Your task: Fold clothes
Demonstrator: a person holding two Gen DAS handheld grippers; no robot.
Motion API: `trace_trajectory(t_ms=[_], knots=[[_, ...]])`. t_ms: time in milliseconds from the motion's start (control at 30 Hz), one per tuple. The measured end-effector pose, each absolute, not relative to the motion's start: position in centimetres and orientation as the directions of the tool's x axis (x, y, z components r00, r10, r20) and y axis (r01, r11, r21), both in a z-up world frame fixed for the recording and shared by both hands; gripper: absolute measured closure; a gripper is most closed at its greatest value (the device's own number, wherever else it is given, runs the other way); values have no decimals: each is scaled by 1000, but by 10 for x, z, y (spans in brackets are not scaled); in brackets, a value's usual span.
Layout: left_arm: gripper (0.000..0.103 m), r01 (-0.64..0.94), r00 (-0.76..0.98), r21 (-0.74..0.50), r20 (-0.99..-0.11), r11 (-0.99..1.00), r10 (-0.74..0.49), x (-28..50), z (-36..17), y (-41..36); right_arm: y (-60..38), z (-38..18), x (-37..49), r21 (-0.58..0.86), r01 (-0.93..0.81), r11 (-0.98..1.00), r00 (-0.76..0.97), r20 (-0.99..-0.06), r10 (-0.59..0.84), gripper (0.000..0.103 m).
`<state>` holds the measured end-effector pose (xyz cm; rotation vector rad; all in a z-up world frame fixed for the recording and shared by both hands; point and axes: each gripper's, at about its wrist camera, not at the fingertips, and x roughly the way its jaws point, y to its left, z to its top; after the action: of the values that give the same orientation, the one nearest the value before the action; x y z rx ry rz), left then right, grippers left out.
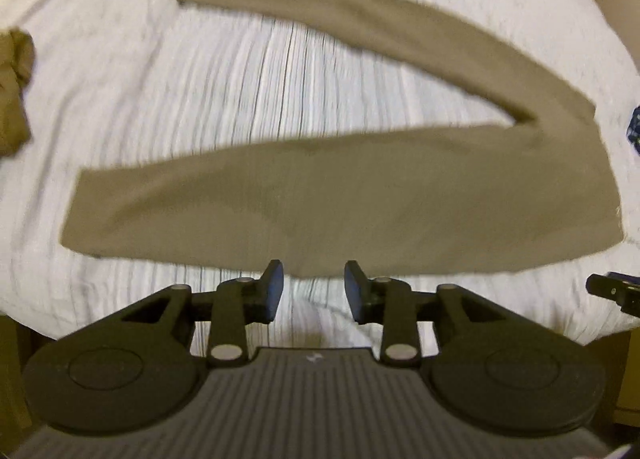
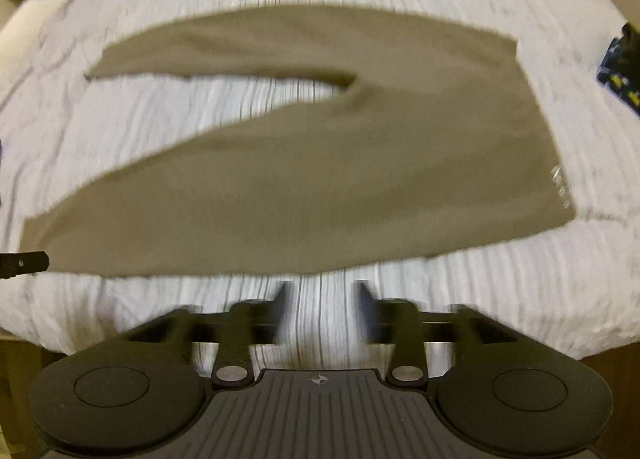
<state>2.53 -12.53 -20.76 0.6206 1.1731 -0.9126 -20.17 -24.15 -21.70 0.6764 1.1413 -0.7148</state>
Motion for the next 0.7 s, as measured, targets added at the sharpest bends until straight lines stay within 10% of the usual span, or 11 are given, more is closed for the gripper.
trace_trajectory(t_ms=[700], knots=[[61,779,284,43,-913,626,-292,-138,-135,-111,-257,-148,-295,91,694,714,320,-927,-193,17]])
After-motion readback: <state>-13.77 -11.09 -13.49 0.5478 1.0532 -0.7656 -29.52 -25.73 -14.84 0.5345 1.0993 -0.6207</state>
